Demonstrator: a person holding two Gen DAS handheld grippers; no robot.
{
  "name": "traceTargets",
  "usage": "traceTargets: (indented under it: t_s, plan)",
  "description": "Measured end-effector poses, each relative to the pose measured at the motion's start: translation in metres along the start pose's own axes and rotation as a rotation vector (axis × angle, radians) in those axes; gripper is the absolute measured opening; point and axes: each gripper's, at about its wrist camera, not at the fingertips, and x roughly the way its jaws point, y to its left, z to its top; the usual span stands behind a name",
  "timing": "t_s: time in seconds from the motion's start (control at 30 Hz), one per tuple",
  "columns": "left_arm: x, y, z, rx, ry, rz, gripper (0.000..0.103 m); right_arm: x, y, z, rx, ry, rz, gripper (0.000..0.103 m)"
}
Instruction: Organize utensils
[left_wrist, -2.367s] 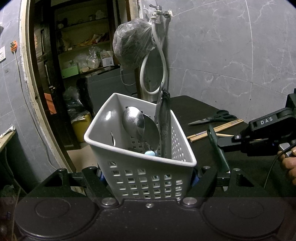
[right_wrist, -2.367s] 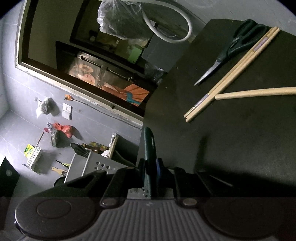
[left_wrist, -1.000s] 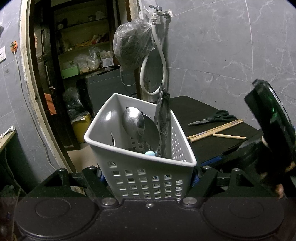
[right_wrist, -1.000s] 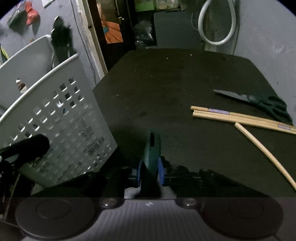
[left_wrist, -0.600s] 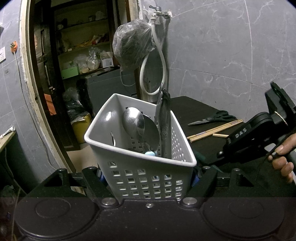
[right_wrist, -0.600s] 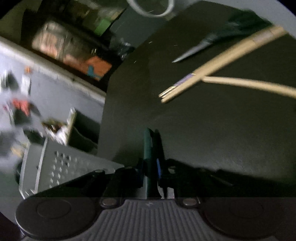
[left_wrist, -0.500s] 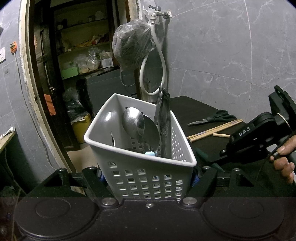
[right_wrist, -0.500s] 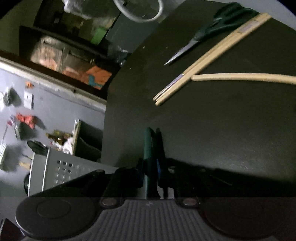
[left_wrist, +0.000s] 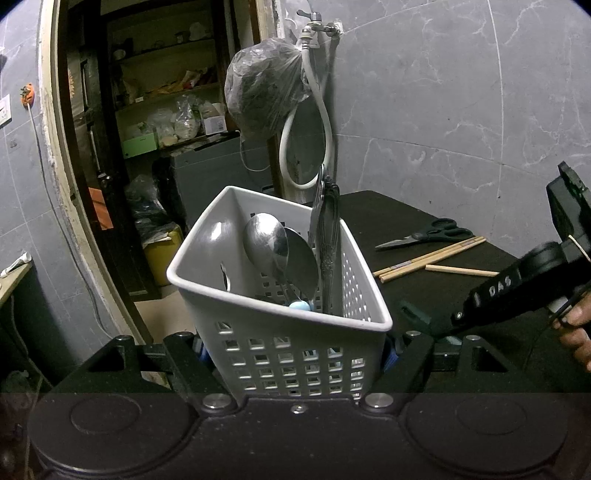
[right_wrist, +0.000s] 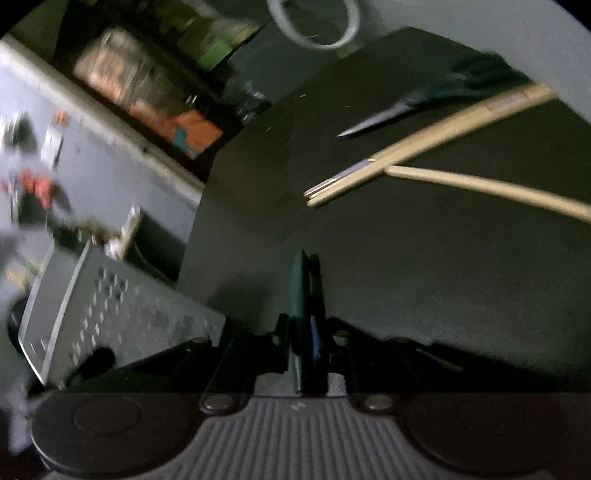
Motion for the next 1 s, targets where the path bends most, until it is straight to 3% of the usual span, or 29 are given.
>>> traceTargets:
  t_s: [0.3, 0.47, 0.57, 0.67, 0.8, 1.0]
  plan:
    - [0.001, -0.001, -0.001, -0.006, -0.005, 0.005, 0.079, 0.013, 0.072, -0.009, -0.453, 0.137, -0.169, 0.012]
    - [0.002, 0.000, -0.003, -0.016, -0.013, 0.005, 0.079, 0.027, 0.127, -0.041, -0.831, 0.197, -0.321, 0.012]
    - [0.001, 0.001, -0.003, -0.024, -0.016, 0.001, 0.078, 0.031, 0.144, -0.061, -0.964, 0.220, -0.368, 0.012]
    - [0.001, 0.003, -0.004, -0.030, -0.019, -0.001, 0.078, 0.033, 0.144, -0.058, -0.917, 0.251, -0.374, 0.013]
    - [0.001, 0.003, -0.004, -0.028, -0.020, -0.003, 0.078, 0.030, 0.123, -0.035, -0.707, 0.290, -0.286, 0.013]
    - [0.001, 0.003, -0.003, -0.023, -0.019, -0.007, 0.078, 0.023, 0.114, -0.038, -0.683, 0.262, -0.251, 0.012]
